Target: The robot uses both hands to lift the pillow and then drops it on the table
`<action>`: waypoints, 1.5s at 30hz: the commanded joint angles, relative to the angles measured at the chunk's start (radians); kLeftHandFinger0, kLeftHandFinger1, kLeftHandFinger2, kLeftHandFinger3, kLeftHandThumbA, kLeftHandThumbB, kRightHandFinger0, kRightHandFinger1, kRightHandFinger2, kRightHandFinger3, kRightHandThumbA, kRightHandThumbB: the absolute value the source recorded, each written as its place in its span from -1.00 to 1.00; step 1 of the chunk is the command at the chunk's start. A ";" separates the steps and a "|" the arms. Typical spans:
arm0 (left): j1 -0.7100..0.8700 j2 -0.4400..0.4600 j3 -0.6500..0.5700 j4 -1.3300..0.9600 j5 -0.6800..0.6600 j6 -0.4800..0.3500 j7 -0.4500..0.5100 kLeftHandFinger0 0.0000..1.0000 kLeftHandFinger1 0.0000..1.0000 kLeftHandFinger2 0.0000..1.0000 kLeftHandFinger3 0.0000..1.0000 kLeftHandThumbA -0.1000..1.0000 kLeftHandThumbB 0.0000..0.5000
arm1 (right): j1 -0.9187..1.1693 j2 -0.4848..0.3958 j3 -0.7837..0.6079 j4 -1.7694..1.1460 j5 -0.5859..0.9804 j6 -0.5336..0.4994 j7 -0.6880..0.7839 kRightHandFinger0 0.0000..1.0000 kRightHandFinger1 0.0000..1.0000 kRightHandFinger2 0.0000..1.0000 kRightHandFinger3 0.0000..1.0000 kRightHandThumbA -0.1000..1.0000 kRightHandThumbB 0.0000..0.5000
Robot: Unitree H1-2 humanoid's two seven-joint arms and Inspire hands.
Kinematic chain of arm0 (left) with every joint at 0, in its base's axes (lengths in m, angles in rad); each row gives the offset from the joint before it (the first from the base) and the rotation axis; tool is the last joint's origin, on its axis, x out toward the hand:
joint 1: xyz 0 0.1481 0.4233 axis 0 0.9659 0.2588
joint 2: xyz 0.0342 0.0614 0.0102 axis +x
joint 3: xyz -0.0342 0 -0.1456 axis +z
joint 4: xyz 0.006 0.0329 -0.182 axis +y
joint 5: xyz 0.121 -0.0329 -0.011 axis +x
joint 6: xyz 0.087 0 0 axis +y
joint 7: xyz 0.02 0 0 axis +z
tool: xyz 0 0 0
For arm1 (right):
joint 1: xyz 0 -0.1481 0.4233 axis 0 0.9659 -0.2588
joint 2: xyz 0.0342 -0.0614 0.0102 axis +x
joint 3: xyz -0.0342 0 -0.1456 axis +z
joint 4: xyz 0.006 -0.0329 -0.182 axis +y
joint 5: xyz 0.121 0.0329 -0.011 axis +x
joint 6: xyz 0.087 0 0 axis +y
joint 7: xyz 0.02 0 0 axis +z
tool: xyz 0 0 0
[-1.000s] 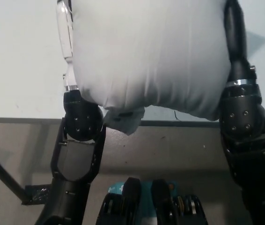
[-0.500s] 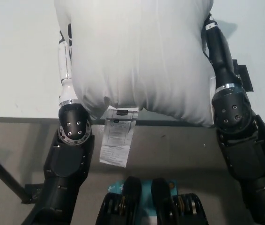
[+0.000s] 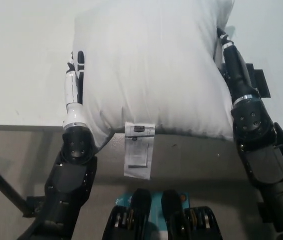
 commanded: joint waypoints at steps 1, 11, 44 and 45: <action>-0.068 0.005 -0.021 -0.002 0.023 -0.055 0.013 1.00 1.00 1.00 1.00 1.00 -1.00 | -0.082 0.009 -0.002 0.013 0.060 -0.125 0.034 1.00 1.00 1.00 1.00 1.00 0.03; -0.069 0.040 -0.028 0.042 0.022 -0.074 0.015 1.00 1.00 1.00 1.00 1.00 -1.00 | -0.116 -0.021 -0.024 0.175 0.084 -0.231 0.006 1.00 1.00 1.00 1.00 1.00 -0.13; 0.491 0.161 0.011 -0.939 -0.007 -0.092 -0.152 1.00 1.00 1.00 1.00 1.00 -0.69 | 0.464 -0.266 -0.172 -0.864 0.118 -0.113 0.102 1.00 1.00 1.00 1.00 1.00 -0.02; 0.516 0.155 0.013 -0.937 -0.009 -0.104 -0.148 1.00 1.00 1.00 1.00 1.00 -0.80 | 0.490 -0.260 -0.172 -0.862 0.130 -0.128 0.100 1.00 1.00 1.00 1.00 1.00 -0.06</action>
